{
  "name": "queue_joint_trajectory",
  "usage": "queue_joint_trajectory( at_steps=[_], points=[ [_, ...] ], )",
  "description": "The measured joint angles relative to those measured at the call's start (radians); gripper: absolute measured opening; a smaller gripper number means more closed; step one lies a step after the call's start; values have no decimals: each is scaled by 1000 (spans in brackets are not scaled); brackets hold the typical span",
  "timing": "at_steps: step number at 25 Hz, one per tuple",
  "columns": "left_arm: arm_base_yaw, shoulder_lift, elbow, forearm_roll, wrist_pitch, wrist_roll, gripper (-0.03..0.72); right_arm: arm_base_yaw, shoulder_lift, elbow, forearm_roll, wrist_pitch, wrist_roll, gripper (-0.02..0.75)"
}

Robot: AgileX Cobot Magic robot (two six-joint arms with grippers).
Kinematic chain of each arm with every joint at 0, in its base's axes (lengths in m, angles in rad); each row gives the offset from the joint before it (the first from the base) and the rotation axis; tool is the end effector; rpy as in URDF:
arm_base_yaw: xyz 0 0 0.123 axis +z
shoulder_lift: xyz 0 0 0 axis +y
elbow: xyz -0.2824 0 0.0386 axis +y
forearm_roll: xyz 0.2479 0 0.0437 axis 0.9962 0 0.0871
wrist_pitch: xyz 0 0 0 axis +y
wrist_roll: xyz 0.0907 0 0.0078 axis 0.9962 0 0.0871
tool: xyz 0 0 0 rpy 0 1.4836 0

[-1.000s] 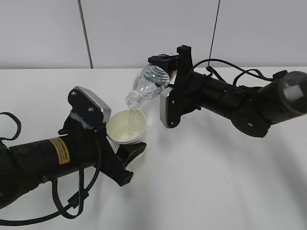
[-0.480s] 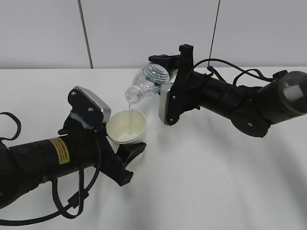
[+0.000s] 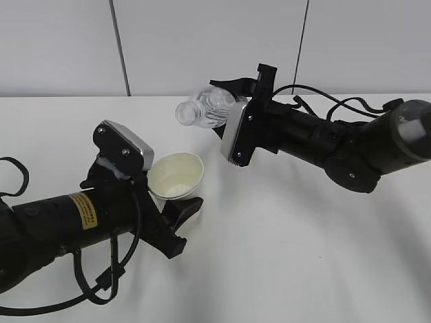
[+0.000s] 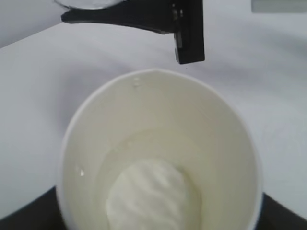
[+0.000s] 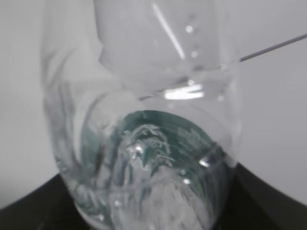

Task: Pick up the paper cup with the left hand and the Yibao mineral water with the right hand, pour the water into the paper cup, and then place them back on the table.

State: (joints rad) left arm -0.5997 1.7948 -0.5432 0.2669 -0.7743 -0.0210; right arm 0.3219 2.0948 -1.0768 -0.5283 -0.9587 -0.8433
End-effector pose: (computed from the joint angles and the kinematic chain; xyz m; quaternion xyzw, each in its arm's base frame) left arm 0.2396 -0.1841 0.1325 0.3603 0.7518 -0.1917 0.5179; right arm 0.3912 0.1700 0.1565 -0.5855 0.4201 -0.1384 0.6793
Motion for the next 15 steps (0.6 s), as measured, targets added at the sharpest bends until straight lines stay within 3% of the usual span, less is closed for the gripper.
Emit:
queue_joint_trajectory(
  at_steps=[7, 15],
  points=[
    [0, 0, 0, -24, 0, 0, 444, 0, 0, 0, 28, 0, 314, 470],
    [5, 0, 0, -142, 0, 0, 444, 0, 0, 0, 124, 0, 610, 470]
  ],
)
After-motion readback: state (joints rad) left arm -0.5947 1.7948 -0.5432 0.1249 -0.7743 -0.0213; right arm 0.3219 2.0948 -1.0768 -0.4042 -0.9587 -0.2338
